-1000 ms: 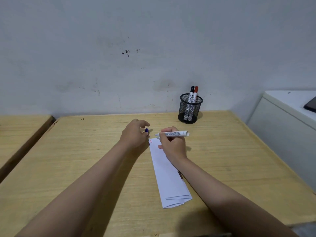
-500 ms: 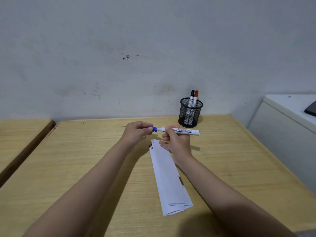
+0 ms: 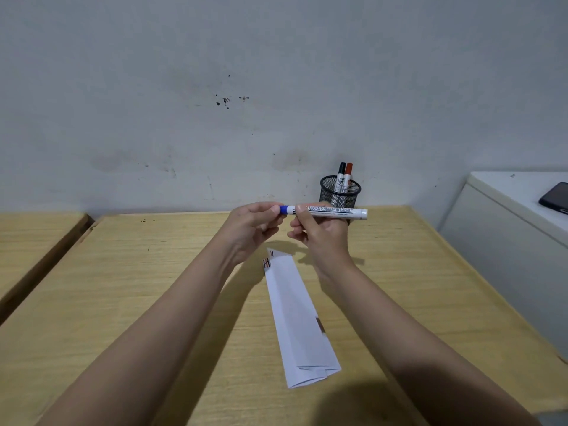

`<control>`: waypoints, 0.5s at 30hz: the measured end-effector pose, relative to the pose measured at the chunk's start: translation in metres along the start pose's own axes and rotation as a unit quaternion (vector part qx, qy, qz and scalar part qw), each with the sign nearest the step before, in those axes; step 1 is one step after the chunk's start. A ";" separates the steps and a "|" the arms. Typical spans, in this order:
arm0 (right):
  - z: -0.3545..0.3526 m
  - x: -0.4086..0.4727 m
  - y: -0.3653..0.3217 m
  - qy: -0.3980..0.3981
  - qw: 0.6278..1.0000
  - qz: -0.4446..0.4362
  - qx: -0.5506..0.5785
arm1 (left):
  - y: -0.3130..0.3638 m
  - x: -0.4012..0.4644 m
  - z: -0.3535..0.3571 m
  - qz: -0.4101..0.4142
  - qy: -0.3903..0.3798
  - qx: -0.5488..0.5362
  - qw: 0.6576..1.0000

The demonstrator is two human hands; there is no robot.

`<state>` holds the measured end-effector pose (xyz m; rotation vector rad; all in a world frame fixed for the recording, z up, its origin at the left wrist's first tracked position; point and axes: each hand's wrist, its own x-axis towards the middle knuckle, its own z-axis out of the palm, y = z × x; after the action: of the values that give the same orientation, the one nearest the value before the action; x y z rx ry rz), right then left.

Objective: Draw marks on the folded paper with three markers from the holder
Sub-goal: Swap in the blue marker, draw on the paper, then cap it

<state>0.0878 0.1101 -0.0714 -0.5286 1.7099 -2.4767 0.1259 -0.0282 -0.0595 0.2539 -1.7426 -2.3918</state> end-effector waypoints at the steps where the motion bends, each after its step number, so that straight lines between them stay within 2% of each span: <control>1: -0.001 0.001 -0.005 -0.010 1.000 0.010 0.002 | 0.004 0.001 0.003 0.010 0.001 0.001 1.000; 3: -0.006 0.006 -0.010 -0.002 0.999 0.050 0.002 | 0.015 0.004 0.012 0.045 0.022 0.003 0.999; 5: -0.013 0.014 -0.014 0.092 0.992 0.087 -0.002 | 0.028 0.010 0.019 0.097 0.070 0.024 0.993; 7: -0.024 0.020 -0.019 0.222 0.972 0.043 -0.058 | 0.039 0.016 0.025 0.162 0.121 0.114 0.973; 8: -0.032 0.023 -0.021 0.254 0.959 -0.021 -0.123 | 0.042 0.019 0.028 0.190 0.131 0.163 0.959; 9: -0.038 0.027 -0.022 0.237 0.946 -0.095 -0.201 | 0.044 0.022 0.033 0.208 0.128 0.203 0.948; 11: -0.045 0.036 -0.030 0.140 0.908 -0.201 -0.340 | 0.047 0.027 0.046 0.223 0.108 0.259 0.934; 13: -0.047 0.048 -0.041 0.069 0.876 -0.223 -0.423 | 0.050 0.033 0.061 0.231 0.091 0.301 0.921; 15: -0.048 0.060 -0.053 0.032 0.859 -0.234 -0.455 | 0.056 0.039 0.075 0.239 0.084 0.315 0.914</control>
<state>0.0225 0.1564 -0.0235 -1.0256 3.0463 -1.7177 0.0728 0.0148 0.0154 0.0859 -2.1335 -1.3904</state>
